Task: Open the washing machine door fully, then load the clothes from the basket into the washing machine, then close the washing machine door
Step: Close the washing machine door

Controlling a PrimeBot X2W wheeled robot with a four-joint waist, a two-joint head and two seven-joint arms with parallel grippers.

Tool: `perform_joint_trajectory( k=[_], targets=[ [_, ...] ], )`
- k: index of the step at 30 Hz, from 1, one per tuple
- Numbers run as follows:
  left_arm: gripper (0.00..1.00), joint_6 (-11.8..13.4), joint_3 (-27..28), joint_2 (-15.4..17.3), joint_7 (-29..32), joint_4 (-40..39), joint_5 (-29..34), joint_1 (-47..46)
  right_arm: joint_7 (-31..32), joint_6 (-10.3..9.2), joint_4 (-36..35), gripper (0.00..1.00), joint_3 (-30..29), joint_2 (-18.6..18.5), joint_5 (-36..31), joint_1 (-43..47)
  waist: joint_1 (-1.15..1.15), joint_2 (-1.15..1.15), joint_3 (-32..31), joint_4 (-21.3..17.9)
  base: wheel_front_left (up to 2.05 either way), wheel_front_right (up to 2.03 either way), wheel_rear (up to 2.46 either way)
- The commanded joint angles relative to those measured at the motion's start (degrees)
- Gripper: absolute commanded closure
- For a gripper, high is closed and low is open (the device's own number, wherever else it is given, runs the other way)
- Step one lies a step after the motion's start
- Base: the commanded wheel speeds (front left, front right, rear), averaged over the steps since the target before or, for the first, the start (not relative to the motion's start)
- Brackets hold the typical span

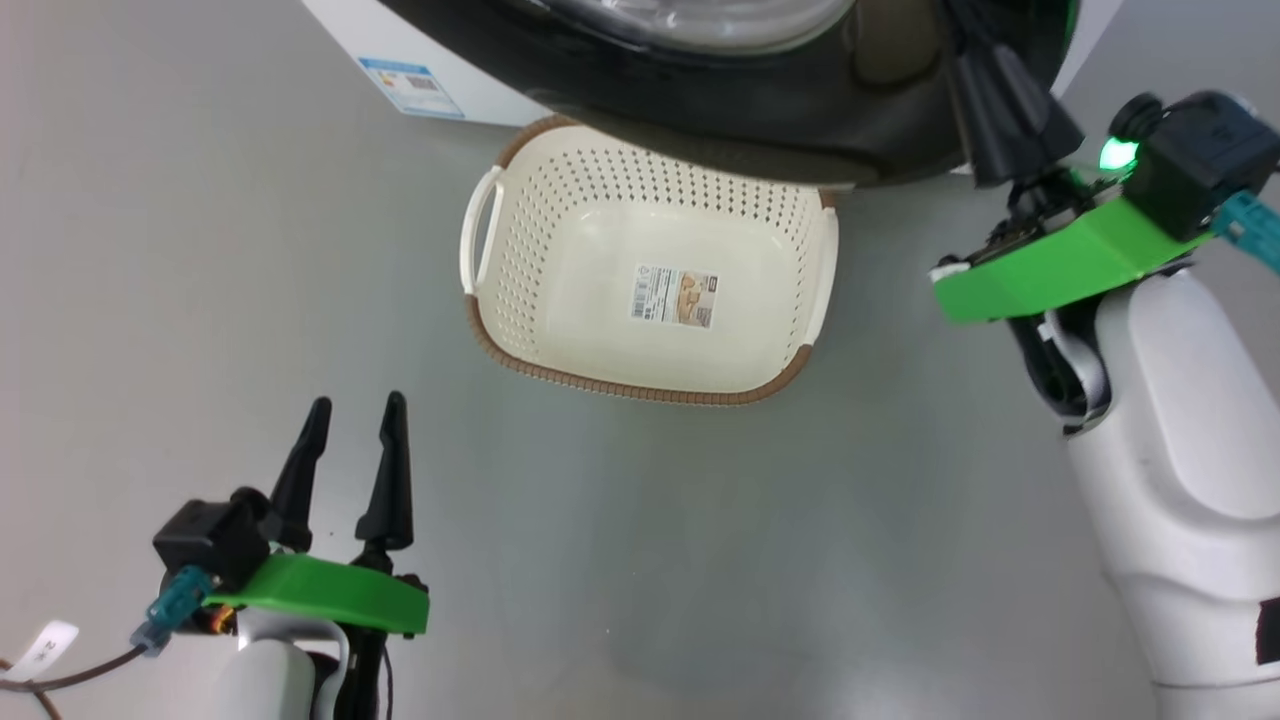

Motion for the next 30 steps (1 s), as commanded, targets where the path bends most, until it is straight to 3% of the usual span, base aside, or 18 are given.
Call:
perform_joint_trajectory(
  k=[1,14,30],
  targets=[
    [0.0,-0.2,1.3,1.2,-0.7,-1.6,0.2,-1.4,-0.3,0.07,-1.6,1.0,-0.5,0.5,-1.1,-1.7,0.0,0.0,1.9,1.0,0.0,0.0,0.0],
    [0.0,-0.2,-2.4,1.2,-0.7,-4.5,-3.4,-1.9,-0.3,0.07,-1.4,1.0,-2.1,-3.8,-3.0,-8.4,0.0,0.0,6.1,3.3,0.0,0.0,0.0],
    [0.0,-0.2,-4.7,1.2,-0.7,-5.9,-4.7,-3.0,-0.3,0.07,4.8,1.0,-2.5,-11.8,-5.6,-17.5,0.0,0.0,7.8,6.8,0.0,0.0,0.0]
  ],
)
